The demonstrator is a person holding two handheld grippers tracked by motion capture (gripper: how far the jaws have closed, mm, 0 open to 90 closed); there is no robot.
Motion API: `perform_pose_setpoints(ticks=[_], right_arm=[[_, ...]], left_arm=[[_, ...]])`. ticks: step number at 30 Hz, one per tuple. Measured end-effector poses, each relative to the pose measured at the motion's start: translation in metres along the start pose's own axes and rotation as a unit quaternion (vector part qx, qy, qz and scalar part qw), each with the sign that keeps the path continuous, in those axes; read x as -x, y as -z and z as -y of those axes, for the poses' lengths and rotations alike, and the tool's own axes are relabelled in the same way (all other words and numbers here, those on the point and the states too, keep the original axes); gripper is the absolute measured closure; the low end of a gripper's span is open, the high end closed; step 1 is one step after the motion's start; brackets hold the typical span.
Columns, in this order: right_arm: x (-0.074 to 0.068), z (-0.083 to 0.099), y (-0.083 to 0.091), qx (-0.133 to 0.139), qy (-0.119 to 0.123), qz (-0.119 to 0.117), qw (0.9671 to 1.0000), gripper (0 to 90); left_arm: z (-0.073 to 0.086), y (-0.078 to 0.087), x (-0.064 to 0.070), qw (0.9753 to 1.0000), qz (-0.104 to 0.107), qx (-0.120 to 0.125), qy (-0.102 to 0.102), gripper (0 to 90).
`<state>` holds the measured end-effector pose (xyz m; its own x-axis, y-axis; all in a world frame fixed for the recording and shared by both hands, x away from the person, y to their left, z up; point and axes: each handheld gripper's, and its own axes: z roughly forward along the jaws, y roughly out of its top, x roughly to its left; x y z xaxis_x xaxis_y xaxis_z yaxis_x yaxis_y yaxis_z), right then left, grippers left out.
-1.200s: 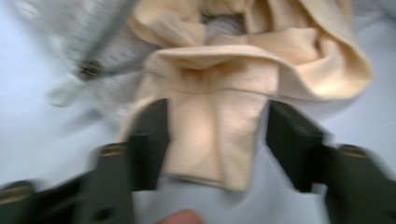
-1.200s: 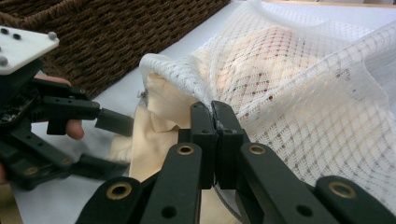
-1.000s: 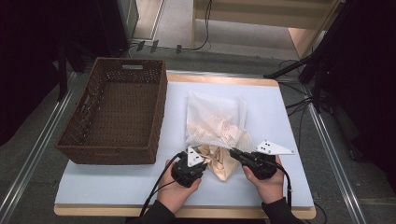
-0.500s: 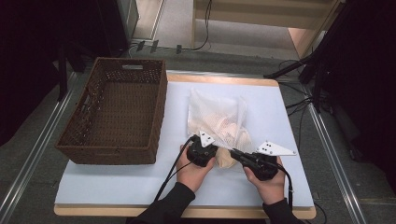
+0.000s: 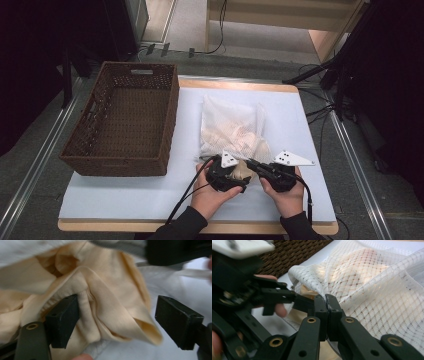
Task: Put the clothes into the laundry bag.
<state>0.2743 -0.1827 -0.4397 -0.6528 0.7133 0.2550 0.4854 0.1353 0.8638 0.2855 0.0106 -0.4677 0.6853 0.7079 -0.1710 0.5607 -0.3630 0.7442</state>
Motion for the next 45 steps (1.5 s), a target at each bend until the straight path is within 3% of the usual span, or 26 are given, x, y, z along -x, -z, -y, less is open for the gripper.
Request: perform_pose_setpoints(ticks=[3,5,7,8,9,13,15,18,19,21,22,24,26,28,31,35,36,38,43,45], right_arm=[[0.000,0.000,0.001,0.000,-0.001,0.000,1.0000,89.5],[0.001,0.001,0.001,0.000,-0.002,0.000,1.0000,89.6],[0.001,0.001,0.001,0.001,-0.004,0.001,1.0000,89.6],[0.000,0.001,0.001,0.002,-0.002,0.000,1.0000,89.6],[-0.001,0.001,0.001,0.003,0.001,-0.001,1.0000,89.6],[-0.003,0.000,0.002,0.006,0.002,-0.001,1.0000,89.6],[-0.003,-0.001,0.003,0.009,0.002,-0.001,1.0000,89.6],[-0.002,-0.001,0.004,0.009,0.002,0.002,1.0000,89.6],[-0.001,-0.001,0.005,0.011,0.000,0.000,0.9999,89.7],[0.000,-0.002,0.006,0.014,0.000,0.001,0.9999,89.6],[0.000,-0.002,0.006,0.014,0.000,0.002,0.9999,89.7],[0.001,-0.002,0.007,0.014,-0.001,0.004,0.9999,89.7],[0.003,-0.002,0.007,0.011,-0.002,0.005,0.9999,89.7],[0.002,-0.002,0.007,0.010,0.000,0.006,0.9999,89.7],[0.004,-0.001,0.006,0.010,-0.003,0.008,0.9999,89.7],[0.006,-0.001,0.007,0.010,-0.008,0.010,0.9999,89.7],[0.006,-0.001,0.007,0.010,-0.008,0.013,0.9998,89.6],[0.007,-0.001,0.007,0.011,-0.008,0.013,0.9998,89.6],[0.007,0.000,0.005,0.013,-0.013,0.018,0.9997,89.6],[0.006,0.000,0.005,0.012,-0.013,0.018,0.9997,89.5]], left_arm=[[-0.001,-0.008,0.003,0.9989,-0.046,-0.006,-0.009,21.8],[-0.002,-0.009,0.004,0.9972,-0.072,-0.008,-0.019,34.3],[-0.003,-0.008,0.002,0.9966,-0.077,-0.010,-0.025,56.8],[-0.004,-0.007,0.000,0.9970,-0.074,-0.005,-0.023,56.8],[-0.005,-0.006,-0.002,0.9978,-0.065,0.000,-0.015,72.8],[-0.009,0.002,-0.008,0.9974,-0.061,0.038,-0.005,77.0],[-0.014,0.007,-0.010,0.9954,-0.067,0.068,0.007,77.4],[-0.020,0.015,-0.015,0.9892,-0.082,0.120,0.016,77.6],[-0.023,0.018,-0.016,0.9839,-0.097,0.148,0.020,77.3],[-0.024,0.017,-0.017,0.9833,-0.100,0.151,0.022,76.8],[-0.024,0.013,-0.020,0.9847,-0.098,0.142,0.024,76.4],[-0.024,0.000,-0.028,0.9888,-0.106,0.101,0.031,75.8],[-0.020,-0.012,-0.041,0.9900,-0.111,0.079,0.039,73.9],[-0.017,-0.020,-0.048,0.9925,-0.095,0.061,0.048,71.9],[-0.018,-0.015,-0.046,0.9937,-0.090,0.056,0.036,66.9],[-0.016,-0.001,-0.045,0.9954,-0.060,0.060,0.042,56.6],[-0.013,0.005,-0.042,0.9967,-0.045,0.057,0.037,52.7],[-0.012,0.006,-0.039,0.9972,-0.038,0.055,0.034,49.9],[-0.008,0.005,-0.023,0.9987,-0.027,0.043,0.005,41.2],[-0.007,-0.001,-0.017,0.9989,-0.035,0.031,-0.008,37.4]])
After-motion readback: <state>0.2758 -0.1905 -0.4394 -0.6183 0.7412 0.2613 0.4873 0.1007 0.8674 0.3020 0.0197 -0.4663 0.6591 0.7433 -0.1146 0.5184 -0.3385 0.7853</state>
